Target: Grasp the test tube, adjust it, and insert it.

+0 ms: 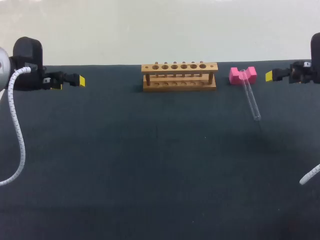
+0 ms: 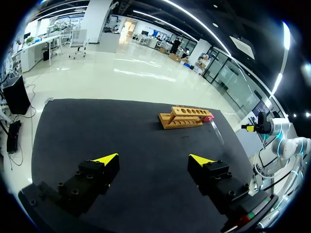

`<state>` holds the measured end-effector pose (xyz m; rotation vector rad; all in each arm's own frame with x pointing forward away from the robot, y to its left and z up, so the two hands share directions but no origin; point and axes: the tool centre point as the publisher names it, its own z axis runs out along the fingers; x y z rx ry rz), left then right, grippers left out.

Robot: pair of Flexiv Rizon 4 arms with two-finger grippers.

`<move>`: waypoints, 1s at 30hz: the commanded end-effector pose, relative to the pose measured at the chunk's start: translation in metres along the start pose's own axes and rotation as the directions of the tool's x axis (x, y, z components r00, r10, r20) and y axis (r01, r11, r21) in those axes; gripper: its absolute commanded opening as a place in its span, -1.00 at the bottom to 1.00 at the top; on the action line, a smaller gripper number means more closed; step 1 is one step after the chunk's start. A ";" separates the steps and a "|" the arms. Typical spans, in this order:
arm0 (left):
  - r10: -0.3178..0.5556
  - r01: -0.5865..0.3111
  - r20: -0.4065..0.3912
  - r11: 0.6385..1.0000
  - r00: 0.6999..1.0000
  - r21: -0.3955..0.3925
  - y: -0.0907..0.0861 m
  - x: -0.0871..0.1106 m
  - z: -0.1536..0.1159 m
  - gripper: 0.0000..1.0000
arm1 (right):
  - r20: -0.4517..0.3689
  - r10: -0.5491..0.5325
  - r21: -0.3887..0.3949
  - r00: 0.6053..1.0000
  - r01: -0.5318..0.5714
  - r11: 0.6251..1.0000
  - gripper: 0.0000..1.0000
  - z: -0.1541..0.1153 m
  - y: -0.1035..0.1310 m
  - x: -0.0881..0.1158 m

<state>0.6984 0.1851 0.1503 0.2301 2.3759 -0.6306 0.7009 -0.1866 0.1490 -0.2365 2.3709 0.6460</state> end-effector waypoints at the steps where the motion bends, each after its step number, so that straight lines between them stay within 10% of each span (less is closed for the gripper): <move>1: -0.001 0.001 -0.005 1.000 1.000 -0.003 -0.001 -0.002 0.000 1.00 | 0.000 0.001 0.003 1.000 -0.001 1.000 1.00 0.000 0.001 0.000; 30: 0.070 -0.073 0.031 0.994 0.997 0.083 -0.001 -0.011 0.006 1.00 | 0.000 0.001 0.003 1.000 -0.001 1.000 1.00 0.000 0.001 0.000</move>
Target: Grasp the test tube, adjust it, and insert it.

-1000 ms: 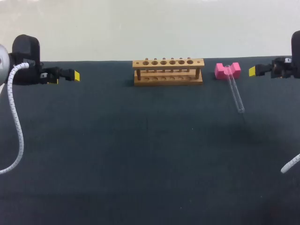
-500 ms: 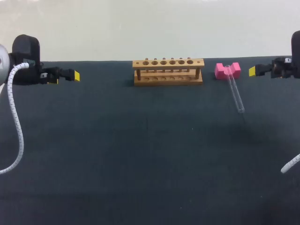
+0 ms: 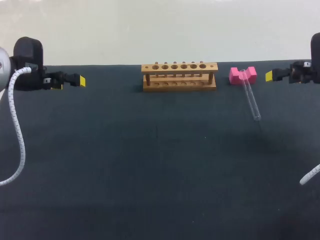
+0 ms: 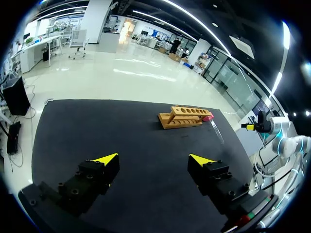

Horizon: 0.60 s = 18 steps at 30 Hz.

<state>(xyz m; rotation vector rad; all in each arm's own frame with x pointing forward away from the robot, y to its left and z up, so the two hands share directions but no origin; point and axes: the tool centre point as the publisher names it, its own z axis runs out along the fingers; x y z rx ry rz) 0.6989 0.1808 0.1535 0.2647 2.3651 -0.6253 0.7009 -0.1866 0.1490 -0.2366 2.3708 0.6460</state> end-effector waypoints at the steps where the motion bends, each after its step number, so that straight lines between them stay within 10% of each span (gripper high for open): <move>1: 0.066 -0.070 0.035 0.992 0.997 0.108 0.005 -0.012 0.007 1.00 | 0.000 0.001 0.003 1.000 -0.001 1.000 1.00 0.000 0.001 0.000; 18: 0.504 -0.538 0.195 0.750 0.841 0.385 0.014 -0.038 0.043 1.00 | 0.000 0.001 0.003 1.000 -0.001 1.000 1.00 0.000 0.001 0.000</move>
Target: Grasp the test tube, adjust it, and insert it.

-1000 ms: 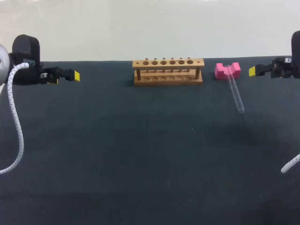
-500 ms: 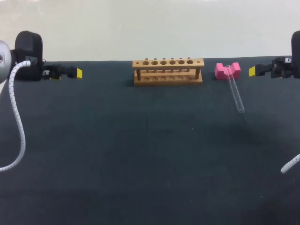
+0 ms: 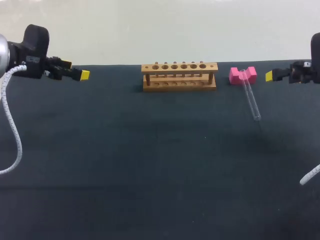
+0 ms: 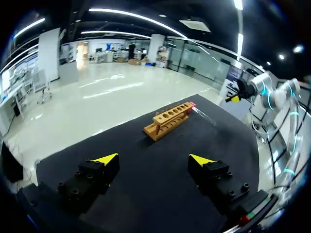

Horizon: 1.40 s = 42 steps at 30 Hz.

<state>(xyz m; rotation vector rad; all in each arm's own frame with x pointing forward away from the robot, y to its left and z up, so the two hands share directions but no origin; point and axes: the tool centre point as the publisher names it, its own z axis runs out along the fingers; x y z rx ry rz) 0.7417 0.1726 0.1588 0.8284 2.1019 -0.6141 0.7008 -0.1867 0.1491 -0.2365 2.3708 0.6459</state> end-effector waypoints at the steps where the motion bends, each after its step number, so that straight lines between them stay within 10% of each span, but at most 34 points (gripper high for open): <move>1: 0.131 -0.150 0.095 0.960 0.987 0.234 0.013 0.004 0.022 1.00 | 0.000 0.001 0.003 1.000 -0.001 1.000 1.00 0.000 0.001 0.000; 42: 0.296 -0.330 0.152 0.892 0.943 0.308 0.024 -0.005 0.123 1.00 | 0.000 0.001 0.003 1.000 -0.001 1.000 1.00 0.000 0.001 0.000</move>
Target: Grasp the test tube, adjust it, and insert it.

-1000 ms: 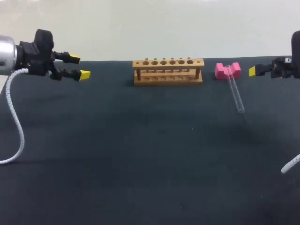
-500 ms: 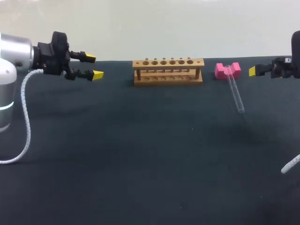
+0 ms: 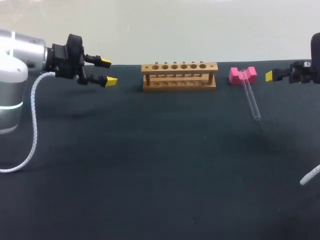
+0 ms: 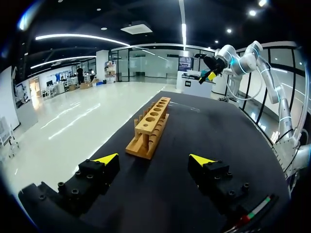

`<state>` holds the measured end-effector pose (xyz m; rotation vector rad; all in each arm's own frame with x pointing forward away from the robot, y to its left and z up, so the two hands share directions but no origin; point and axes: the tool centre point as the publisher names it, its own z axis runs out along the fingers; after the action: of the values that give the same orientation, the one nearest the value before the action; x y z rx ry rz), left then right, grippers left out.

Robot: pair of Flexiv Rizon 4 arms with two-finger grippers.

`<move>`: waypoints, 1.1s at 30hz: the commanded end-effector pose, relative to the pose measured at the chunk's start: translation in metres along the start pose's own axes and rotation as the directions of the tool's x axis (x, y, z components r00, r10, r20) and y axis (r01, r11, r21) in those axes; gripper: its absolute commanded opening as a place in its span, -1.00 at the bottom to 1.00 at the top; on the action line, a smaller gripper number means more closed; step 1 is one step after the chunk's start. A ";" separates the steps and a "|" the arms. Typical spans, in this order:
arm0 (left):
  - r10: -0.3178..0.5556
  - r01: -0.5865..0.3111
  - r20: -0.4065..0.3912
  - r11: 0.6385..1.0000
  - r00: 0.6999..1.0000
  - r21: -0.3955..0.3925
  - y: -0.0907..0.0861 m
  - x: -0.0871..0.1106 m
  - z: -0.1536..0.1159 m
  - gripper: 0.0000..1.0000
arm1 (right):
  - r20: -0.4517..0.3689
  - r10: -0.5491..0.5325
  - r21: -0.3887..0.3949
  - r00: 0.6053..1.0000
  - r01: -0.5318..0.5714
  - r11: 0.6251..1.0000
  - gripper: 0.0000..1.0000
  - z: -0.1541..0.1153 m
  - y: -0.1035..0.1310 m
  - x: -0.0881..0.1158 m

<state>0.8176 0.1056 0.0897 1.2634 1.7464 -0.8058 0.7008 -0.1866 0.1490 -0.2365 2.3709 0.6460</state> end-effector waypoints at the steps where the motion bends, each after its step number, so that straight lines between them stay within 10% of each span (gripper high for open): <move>1: -0.004 0.004 0.004 1.000 1.000 0.011 0.004 0.001 0.000 1.00 | 0.000 0.001 0.003 1.000 -0.001 1.000 1.00 0.000 0.001 0.000; 23: 0.012 -0.012 0.009 1.000 1.000 -0.029 0.002 0.003 -0.001 1.00 | 0.000 0.001 0.003 1.000 -0.001 1.000 1.00 0.000 0.001 0.000; 33: 0.012 -0.012 0.009 1.000 1.000 -0.029 0.002 0.003 -0.001 1.00 | -0.006 -0.004 0.185 1.000 0.005 0.983 1.00 0.030 0.016 -0.010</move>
<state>0.8193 0.1081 0.0887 1.2508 1.7404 -0.7779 0.7155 -0.1739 0.1466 -0.2318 2.3889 0.6059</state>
